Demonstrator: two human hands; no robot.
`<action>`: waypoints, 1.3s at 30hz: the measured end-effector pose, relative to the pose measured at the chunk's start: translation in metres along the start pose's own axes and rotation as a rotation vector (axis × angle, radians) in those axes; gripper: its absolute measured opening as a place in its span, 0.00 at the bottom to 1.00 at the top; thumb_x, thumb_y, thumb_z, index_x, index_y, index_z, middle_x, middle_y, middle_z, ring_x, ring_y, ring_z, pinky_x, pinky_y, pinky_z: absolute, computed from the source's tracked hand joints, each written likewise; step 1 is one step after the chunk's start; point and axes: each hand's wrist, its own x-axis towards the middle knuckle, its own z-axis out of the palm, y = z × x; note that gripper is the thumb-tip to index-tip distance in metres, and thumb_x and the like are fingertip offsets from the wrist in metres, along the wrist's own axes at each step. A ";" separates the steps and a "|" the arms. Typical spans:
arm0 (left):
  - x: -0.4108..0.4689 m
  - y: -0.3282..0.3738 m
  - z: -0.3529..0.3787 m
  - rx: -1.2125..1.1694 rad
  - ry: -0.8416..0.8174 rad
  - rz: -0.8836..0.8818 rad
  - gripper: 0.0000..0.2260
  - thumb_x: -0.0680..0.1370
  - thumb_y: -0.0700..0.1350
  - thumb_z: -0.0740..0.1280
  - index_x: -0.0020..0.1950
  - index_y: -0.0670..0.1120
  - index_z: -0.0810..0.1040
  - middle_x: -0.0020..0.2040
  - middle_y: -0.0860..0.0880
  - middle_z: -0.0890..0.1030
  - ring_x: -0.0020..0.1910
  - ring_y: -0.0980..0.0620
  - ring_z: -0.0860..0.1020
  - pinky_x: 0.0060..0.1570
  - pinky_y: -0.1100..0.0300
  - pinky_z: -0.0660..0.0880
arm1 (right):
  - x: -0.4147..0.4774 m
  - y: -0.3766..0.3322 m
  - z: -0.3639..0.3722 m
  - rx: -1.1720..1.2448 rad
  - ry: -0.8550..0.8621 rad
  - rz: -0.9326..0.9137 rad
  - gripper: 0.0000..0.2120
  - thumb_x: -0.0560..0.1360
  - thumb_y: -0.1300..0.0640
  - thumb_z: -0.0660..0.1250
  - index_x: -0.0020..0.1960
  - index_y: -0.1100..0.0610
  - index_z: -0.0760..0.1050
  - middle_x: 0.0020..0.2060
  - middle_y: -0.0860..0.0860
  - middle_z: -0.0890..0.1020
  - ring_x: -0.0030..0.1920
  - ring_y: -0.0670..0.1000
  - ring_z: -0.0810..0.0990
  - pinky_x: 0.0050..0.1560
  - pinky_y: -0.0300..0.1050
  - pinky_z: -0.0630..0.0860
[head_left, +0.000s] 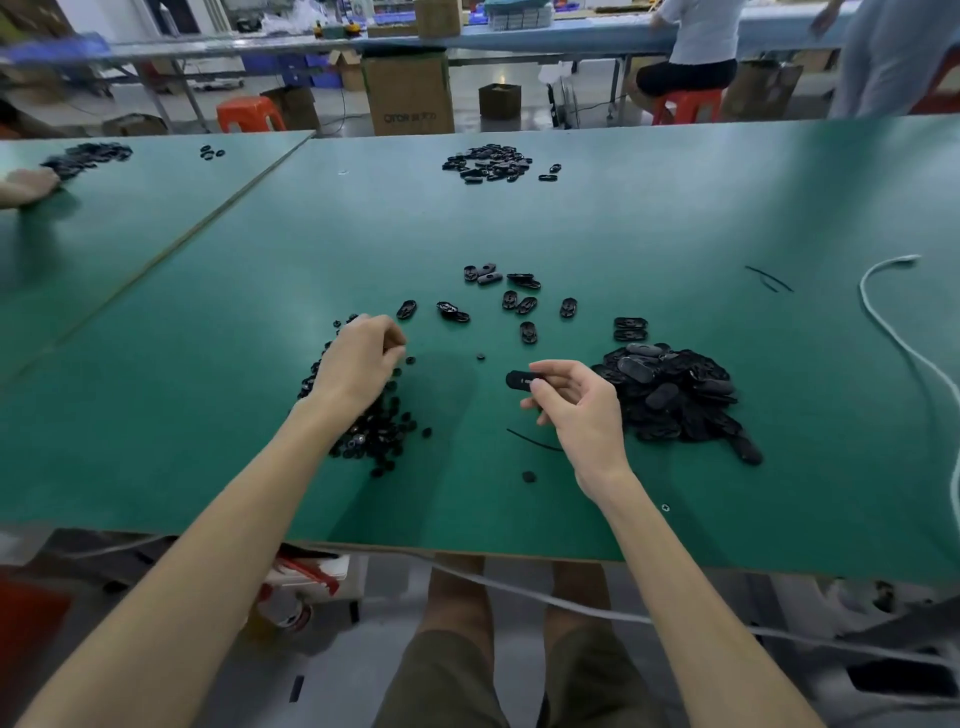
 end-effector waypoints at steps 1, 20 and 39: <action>0.001 -0.004 -0.001 0.032 -0.040 -0.029 0.05 0.81 0.42 0.71 0.55 0.43 0.82 0.53 0.45 0.80 0.52 0.45 0.79 0.58 0.48 0.77 | 0.000 0.000 0.000 0.004 -0.004 0.002 0.08 0.80 0.68 0.69 0.56 0.59 0.82 0.46 0.55 0.87 0.41 0.48 0.87 0.37 0.37 0.78; -0.006 0.004 0.016 0.111 -0.094 0.017 0.06 0.83 0.35 0.61 0.51 0.46 0.69 0.47 0.49 0.76 0.49 0.45 0.73 0.53 0.52 0.61 | -0.002 -0.002 -0.001 -0.020 -0.001 0.004 0.07 0.80 0.69 0.68 0.56 0.61 0.82 0.45 0.54 0.87 0.41 0.47 0.87 0.36 0.36 0.78; -0.042 0.050 0.023 -0.971 -0.269 -0.088 0.08 0.81 0.39 0.70 0.56 0.34 0.79 0.50 0.44 0.88 0.46 0.51 0.86 0.42 0.63 0.77 | 0.001 0.000 0.002 0.006 0.018 -0.009 0.05 0.80 0.67 0.70 0.55 0.61 0.82 0.46 0.54 0.88 0.41 0.50 0.88 0.35 0.37 0.78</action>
